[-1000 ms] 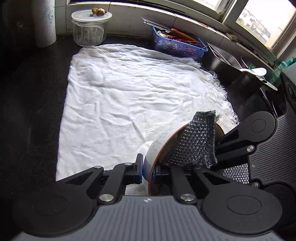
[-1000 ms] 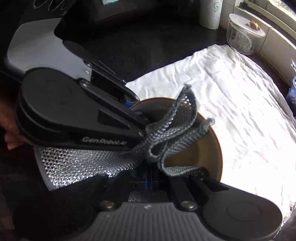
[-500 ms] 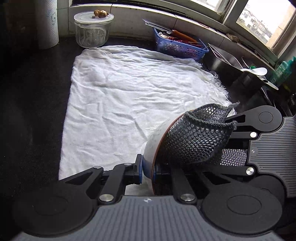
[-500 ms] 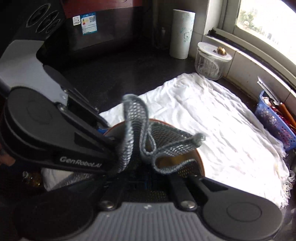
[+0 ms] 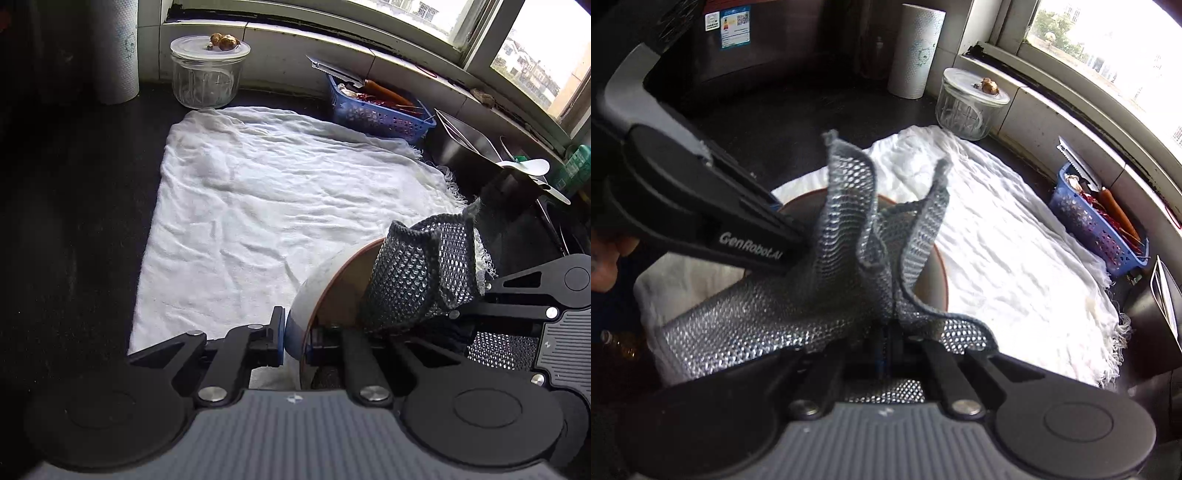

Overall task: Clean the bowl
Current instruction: 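Rub the mesh pad inside the bowl with the right gripper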

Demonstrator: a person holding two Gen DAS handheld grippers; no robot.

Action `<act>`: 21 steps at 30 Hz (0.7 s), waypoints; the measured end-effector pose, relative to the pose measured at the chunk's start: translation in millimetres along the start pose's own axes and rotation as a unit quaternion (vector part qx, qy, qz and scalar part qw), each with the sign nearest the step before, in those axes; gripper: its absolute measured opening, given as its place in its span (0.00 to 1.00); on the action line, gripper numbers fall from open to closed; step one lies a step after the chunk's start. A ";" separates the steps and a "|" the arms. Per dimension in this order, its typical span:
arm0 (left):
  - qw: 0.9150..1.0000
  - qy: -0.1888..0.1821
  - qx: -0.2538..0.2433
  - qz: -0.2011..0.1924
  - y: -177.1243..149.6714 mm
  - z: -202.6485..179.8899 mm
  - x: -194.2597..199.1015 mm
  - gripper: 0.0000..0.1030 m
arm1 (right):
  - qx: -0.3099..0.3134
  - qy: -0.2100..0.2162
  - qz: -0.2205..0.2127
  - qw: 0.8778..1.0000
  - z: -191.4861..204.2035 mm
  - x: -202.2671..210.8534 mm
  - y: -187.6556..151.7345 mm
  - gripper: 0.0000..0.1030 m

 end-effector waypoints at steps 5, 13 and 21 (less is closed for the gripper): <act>1.000 0.007 -0.001 -0.001 -1.2 -1.3 0.5 0.10 | 0.021 0.024 0.007 0.999 20.3 0.5 -6.7 0.04; 1.000 -0.003 0.010 0.018 -9.6 3.5 2.0 0.10 | 0.034 0.030 0.002 0.999 31.5 -9.8 -6.7 0.04; 0.998 0.001 -0.049 0.042 -9.6 -16.5 4.2 0.14 | 0.078 -0.009 -0.006 0.997 22.4 -15.2 -4.1 0.01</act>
Point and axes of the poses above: each gripper's, at about its wrist camera, not at the fingertips, and x roughly against the way its jaws point, z to its left, y to its top, the point moved 2 cm from there along -x, roughly the way its jaws point, and after that the axes turned 7 degrees about -y, right-handed, at the moved point
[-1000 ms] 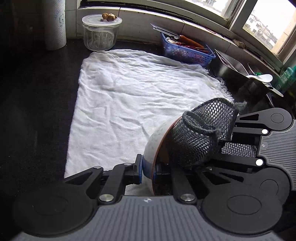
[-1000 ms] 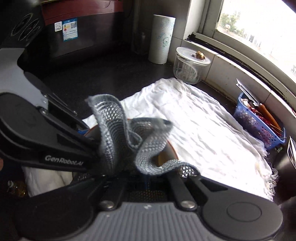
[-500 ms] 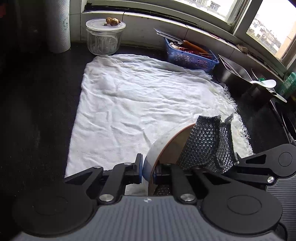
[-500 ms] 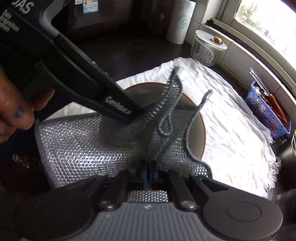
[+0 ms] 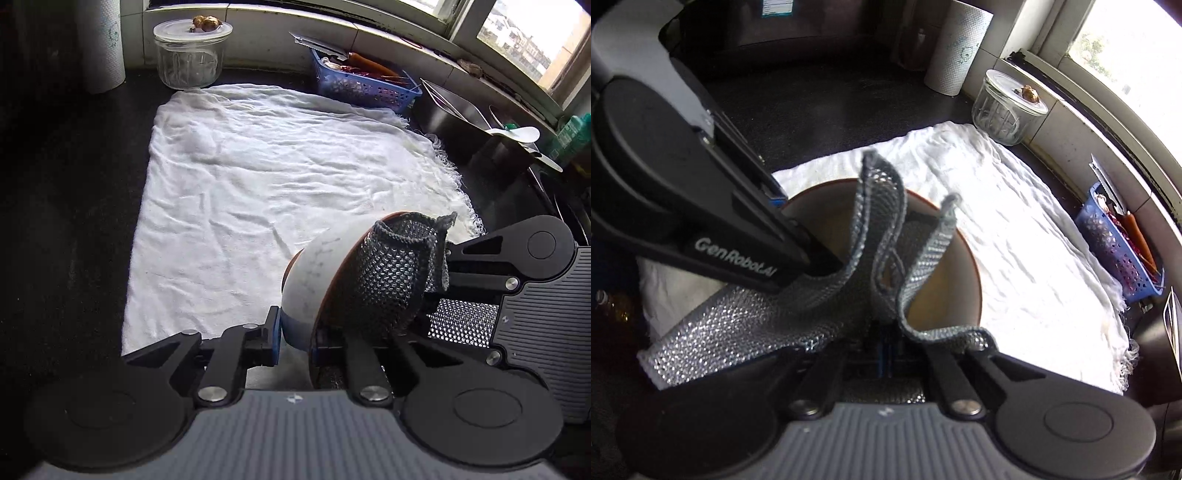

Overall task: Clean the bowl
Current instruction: 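Rub the mesh pad inside the bowl with the right gripper, then scrub the bowl interior with the pad while the left gripper rotates the bowl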

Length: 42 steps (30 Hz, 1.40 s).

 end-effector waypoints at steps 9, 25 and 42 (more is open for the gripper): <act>0.999 0.018 -0.051 0.006 18.2 -15.2 -0.4 0.15 | 0.045 0.001 -0.001 0.999 10.4 -0.6 -4.7 0.03; 0.998 0.030 -0.048 -0.035 27.4 -3.3 10.5 0.09 | 0.034 0.010 -0.003 0.999 8.5 7.5 -2.1 0.03; 0.999 0.031 0.003 -0.012 4.6 9.6 14.4 0.09 | -0.056 0.036 -0.015 0.998 4.2 -3.1 11.2 0.03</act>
Point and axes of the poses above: each gripper's, at about its wrist camera, not at the fingertips, and x roughly against the way its jaws point, z to its left, y to its top, the point moved 2 cm from there along -x, roughly the way its jaws point, and after that the axes turned 7 degrees about -y, right-handed, at the moved point
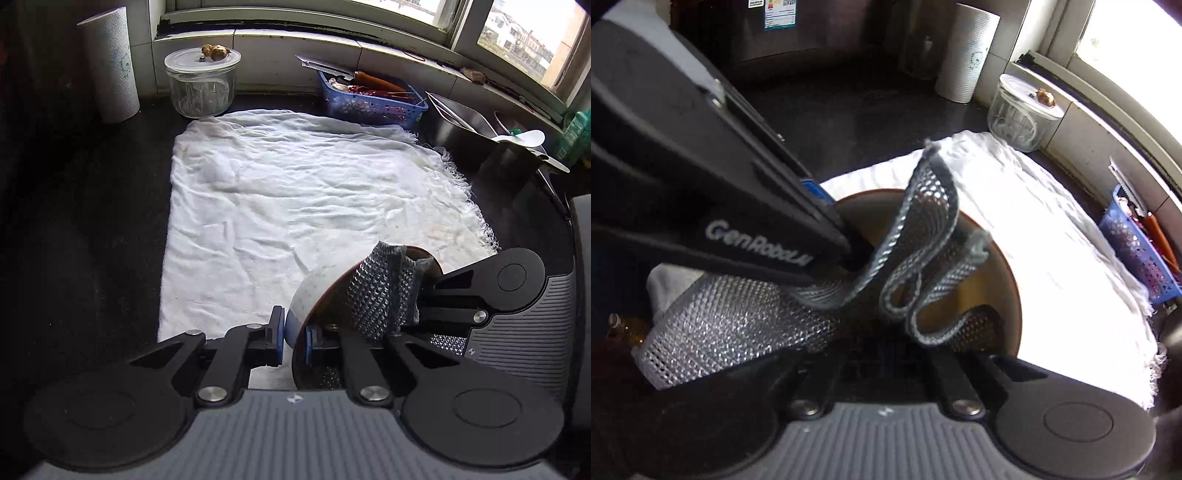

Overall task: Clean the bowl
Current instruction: 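Scrub the bowl interior with the pad while the left gripper rotates the bowl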

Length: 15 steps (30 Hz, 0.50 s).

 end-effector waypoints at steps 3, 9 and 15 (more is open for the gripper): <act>1.000 -0.007 0.003 0.006 -4.5 2.1 -0.7 0.10 | -0.018 0.008 0.001 1.000 -4.4 -2.2 0.1 0.03; 1.000 -0.015 0.000 -0.010 -12.7 2.0 0.7 0.11 | -0.064 0.008 0.003 0.998 -13.9 -3.1 -1.7 0.02; 0.996 0.013 -0.072 -0.040 -1.2 -12.1 3.6 0.06 | -0.057 -0.024 -0.003 0.998 -16.3 5.0 -3.2 0.02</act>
Point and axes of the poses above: each gripper's, at about its wrist camera, not at the fingertips, and x roughly against the way its jaws point, z to its left, y to its top, the point moved 2 cm from there along -x, roughly the way its jaws point, and after that the axes turned 7 degrees about -y, right-handed, at the moved point
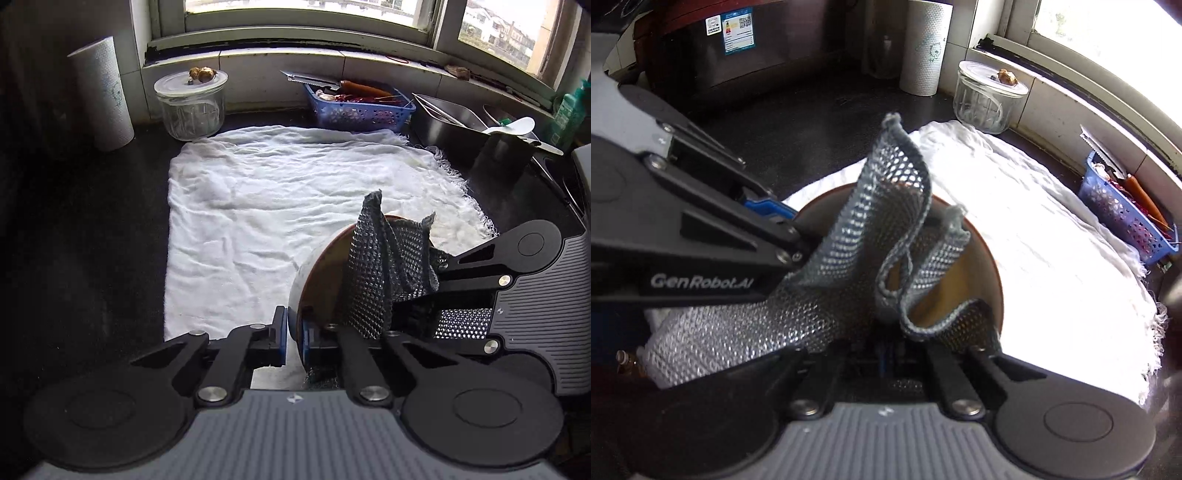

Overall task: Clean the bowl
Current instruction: 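Scrub the bowl interior with the pad while the left gripper rotates the bowl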

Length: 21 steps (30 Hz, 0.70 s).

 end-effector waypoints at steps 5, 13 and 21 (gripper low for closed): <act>0.997 -0.003 -0.071 -0.012 16.7 -16.0 -1.1 0.07 | 0.021 -0.044 -0.017 0.999 -8.9 5.0 6.1 0.02; 0.997 -0.025 -0.074 -0.010 27.5 -18.5 -6.4 0.10 | 0.025 -0.040 -0.007 0.999 -13.2 -5.9 5.2 0.02; 0.999 -0.038 0.004 0.001 9.5 -7.1 -7.4 0.22 | -0.020 -0.017 -0.003 1.000 -25.6 -7.4 2.0 0.01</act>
Point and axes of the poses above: each gripper's, at about its wrist camera, not at the fingertips, and x roughly against the way its jaws point, z to its left, y to its top, the point moved 2 cm from there along -x, roughly the way its jaws point, and after that the axes turned 7 degrees about -y, right-handed, at the moved point
